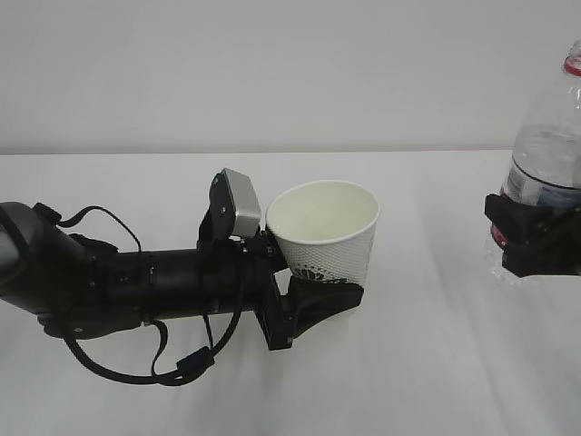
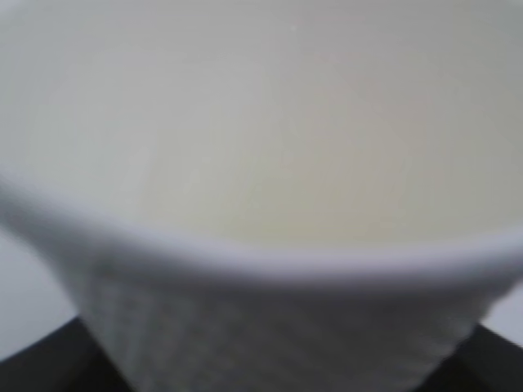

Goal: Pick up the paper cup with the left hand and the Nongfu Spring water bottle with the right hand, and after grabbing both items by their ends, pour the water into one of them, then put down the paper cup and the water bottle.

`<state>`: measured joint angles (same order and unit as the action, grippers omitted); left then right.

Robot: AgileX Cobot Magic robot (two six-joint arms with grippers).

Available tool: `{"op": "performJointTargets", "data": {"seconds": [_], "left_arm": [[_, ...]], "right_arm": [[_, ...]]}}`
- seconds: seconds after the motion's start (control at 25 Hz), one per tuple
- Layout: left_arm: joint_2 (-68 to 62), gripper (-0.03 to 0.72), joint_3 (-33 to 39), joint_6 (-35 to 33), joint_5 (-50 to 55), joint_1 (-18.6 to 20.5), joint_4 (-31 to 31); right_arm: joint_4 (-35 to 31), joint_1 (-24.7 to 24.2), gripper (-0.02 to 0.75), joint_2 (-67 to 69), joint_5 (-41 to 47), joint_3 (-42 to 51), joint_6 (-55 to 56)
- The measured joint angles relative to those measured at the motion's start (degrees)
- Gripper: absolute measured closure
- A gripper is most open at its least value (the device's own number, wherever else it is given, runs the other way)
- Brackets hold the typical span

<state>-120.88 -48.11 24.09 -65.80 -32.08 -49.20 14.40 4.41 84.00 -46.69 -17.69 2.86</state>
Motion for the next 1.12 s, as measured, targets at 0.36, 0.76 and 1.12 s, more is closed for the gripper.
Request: {"op": "performJointTargets", "data": {"seconds": [0.36, 0.76, 1.12], "left_arm": [[0.0, 0.143, 0.0, 1.18, 0.0, -0.74, -0.1], [0.0, 0.143, 0.0, 1.58, 3.05, -6.45, -0.31], [0.0, 0.143, 0.0, 4.35, 3.88, -6.5, -0.21]], "right_arm": [[0.07, 0.0, 0.296, -3.81, 6.89, 0.0, 2.77], [1.56, 0.0, 0.296, -3.82, 8.6, 0.0, 2.95], [2.52, 0.0, 0.296, -5.3, 11.73, 0.0, 2.95]]}}
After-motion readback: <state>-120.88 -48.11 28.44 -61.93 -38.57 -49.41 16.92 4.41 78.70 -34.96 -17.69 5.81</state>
